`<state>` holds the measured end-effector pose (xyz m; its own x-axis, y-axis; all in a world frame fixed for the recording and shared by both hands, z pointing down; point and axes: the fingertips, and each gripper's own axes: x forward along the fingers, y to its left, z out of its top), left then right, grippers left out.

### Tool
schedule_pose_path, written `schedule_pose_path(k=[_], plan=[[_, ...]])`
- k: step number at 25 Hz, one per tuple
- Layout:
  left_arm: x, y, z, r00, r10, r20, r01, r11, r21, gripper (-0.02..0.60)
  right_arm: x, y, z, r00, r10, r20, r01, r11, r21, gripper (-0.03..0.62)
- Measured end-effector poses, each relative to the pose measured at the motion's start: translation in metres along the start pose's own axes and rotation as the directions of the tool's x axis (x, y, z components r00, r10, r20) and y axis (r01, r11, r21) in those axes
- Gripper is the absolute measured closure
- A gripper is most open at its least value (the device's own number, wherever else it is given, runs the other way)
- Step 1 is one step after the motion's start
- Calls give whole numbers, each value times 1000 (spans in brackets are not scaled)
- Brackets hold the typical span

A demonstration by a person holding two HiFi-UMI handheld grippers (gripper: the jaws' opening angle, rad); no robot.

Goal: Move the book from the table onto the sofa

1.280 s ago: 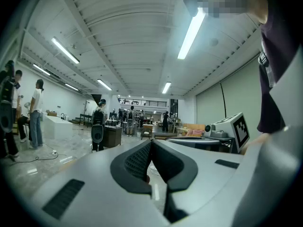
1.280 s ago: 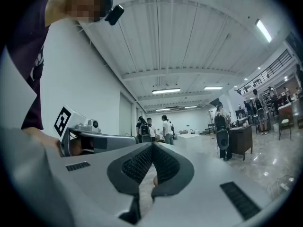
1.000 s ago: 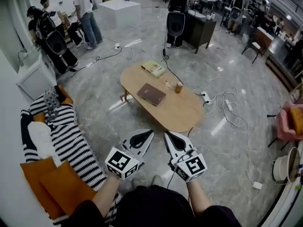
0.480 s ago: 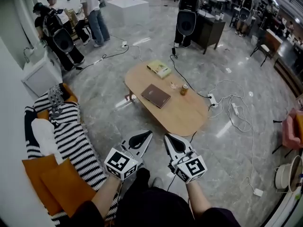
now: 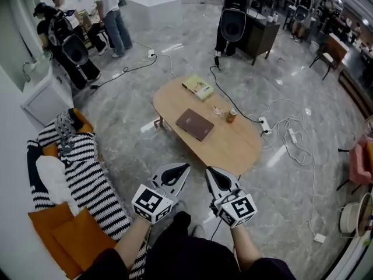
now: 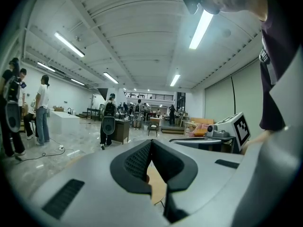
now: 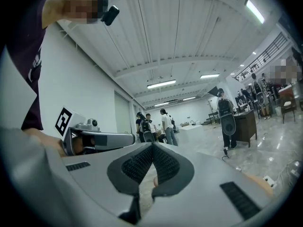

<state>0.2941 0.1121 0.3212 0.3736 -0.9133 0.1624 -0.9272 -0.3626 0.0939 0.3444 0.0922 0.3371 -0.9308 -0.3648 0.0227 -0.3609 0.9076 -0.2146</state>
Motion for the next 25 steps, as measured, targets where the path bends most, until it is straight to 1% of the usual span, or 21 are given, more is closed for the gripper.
schedule_pose_path(k=[6,11,19,25], plan=[[16,63,0,999,-37,-21,36,999,-19,566,60,-18,-1,999,-40,-15,41,999,20,571],[22,100,3,998,-60,-27,59,998,-32,566,89,-26,-4,997,-77,-24,78,996,34,570],[38,132,-4,997,-72,-41,70,996,-55,566,113,-46,-7,993,-109,-35,110,993,39,571],[65,154,-9,995,-82,-53,78,995,-65,566,134,-79,-7,990,-136,-39,138,989,56,571]])
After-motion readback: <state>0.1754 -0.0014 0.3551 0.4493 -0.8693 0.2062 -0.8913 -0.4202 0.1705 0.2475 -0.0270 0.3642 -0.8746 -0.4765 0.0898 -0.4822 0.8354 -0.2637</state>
